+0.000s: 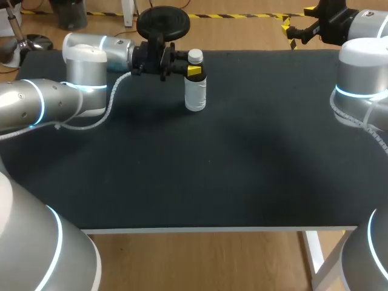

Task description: Unscrew the bottle cap

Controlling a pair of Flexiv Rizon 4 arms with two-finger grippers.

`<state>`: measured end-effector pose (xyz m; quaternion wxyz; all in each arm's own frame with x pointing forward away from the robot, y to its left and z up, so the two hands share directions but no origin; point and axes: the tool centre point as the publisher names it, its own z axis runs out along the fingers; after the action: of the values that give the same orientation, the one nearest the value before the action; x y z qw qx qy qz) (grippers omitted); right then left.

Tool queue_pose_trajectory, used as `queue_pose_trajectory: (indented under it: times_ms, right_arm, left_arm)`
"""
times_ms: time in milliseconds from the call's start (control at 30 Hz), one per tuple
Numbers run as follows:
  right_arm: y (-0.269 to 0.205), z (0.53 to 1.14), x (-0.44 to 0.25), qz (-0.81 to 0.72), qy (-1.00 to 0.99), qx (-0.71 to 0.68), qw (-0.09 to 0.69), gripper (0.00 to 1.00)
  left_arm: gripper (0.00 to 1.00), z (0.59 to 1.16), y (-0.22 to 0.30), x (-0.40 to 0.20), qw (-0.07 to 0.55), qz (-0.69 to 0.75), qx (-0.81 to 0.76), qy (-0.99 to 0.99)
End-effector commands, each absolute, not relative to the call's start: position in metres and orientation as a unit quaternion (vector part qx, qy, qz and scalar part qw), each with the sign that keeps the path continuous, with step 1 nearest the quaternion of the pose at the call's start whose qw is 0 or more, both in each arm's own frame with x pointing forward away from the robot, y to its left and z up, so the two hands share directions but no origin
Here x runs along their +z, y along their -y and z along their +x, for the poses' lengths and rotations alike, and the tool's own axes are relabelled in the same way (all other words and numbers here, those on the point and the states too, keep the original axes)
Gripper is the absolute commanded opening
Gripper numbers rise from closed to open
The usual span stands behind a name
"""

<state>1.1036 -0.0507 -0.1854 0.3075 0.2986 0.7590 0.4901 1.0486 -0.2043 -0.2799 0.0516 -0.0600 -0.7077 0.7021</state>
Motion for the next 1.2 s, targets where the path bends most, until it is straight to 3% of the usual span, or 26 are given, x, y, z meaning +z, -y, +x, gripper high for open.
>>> queue_pose_trajectory:
  times_ms: [33,233,400,667,1200]
  right_arm:
    - [0.051,1.104,-0.185,0.299,-0.76,0.489,0.307,1.0]
    - [0.051,1.104,-0.185,0.299,-0.76,0.489,0.307,1.0]
    - [0.038,1.105,-0.185,0.27,-0.741,0.556,0.263,1.0]
    - [0.012,1.099,-0.188,0.234,-0.716,0.626,0.203,1.0]
    - [-0.061,1.075,-0.201,0.198,-0.715,0.649,0.171,1.0]
  left_arm:
    - [0.0,1.048,0.205,-0.279,0.051,-0.059,0.701,0.709]
    - [0.0,1.048,0.205,-0.279,0.051,-0.059,0.701,0.709]
    - [0.0,1.048,0.205,-0.279,0.051,-0.059,0.701,0.709]
    - [0.0,1.048,0.205,-0.279,0.051,-0.059,0.701,0.709]
    - [0.0,1.048,0.205,-0.279,0.051,-0.059,0.701,0.709]
